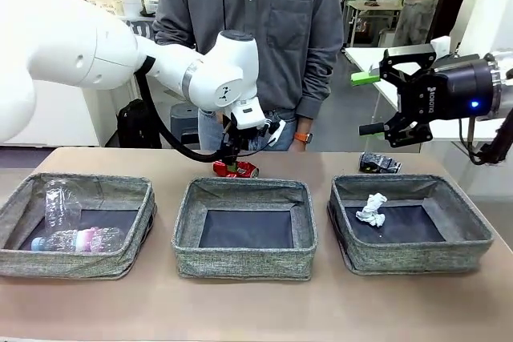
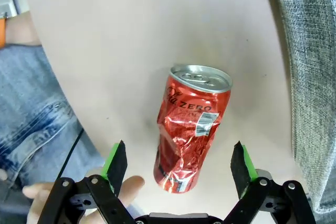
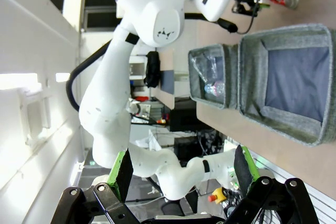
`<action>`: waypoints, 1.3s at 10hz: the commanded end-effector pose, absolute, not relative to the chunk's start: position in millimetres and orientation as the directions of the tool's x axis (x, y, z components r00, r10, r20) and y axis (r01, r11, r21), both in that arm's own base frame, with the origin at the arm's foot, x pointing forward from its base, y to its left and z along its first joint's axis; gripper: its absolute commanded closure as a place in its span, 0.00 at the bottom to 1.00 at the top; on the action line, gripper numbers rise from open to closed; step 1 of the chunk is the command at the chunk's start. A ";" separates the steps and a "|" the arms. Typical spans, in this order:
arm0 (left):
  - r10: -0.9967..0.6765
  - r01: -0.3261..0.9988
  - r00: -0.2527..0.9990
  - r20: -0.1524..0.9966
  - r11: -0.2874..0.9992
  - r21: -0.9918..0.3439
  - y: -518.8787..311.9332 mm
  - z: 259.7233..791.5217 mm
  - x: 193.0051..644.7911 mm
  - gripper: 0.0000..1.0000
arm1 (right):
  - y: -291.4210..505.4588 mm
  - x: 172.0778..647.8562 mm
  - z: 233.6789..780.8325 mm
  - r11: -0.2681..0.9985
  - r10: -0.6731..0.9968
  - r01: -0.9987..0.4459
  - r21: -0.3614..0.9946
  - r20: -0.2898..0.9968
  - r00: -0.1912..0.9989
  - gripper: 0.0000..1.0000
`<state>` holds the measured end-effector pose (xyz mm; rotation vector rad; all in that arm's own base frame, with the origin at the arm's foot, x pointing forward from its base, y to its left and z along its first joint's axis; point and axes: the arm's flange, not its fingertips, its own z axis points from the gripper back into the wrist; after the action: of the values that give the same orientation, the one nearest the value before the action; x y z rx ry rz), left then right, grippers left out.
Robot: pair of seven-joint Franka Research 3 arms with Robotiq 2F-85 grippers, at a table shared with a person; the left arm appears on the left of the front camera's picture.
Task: Sort the waste into the appropriate baskets.
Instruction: Pick up the waste item pointed out by the person.
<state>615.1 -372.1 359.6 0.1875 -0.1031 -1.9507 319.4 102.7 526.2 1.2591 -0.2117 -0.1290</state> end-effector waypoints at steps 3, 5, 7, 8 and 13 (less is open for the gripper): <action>-0.916 0.914 -0.388 -0.104 -0.396 0.085 -380.7 339.3 618.3 0.00 | 103.4 318.7 528.1 0.294 -0.216 -0.007 0.956 0.073 0.974 0.00; -0.913 0.913 -0.394 -0.103 -0.401 0.069 -381.8 334.1 615.2 0.00 | 103.4 318.7 528.1 0.294 -0.216 -0.007 0.956 0.073 0.974 0.00; -0.916 0.917 -0.387 -0.103 -0.395 0.066 -381.1 333.0 614.5 0.00 | 103.4 318.7 528.1 0.294 -0.216 -0.007 0.956 0.073 0.974 0.00; -0.910 0.913 -0.389 -0.142 -0.401 0.070 -380.6 331.5 614.9 0.38 | 103.4 318.7 528.1 0.294 -0.216 -0.007 0.956 0.073 0.974 0.00; -0.909 0.911 -0.398 -0.123 -0.408 0.067 -380.5 330.5 612.8 1.00 | 103.4 318.7 528.1 0.294 -0.216 -0.007 0.956 0.073 0.974 0.00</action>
<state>611.8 -382.1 329.4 0.1519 0.0010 -1.9716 319.4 102.7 526.2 1.2591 -0.2117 -0.1290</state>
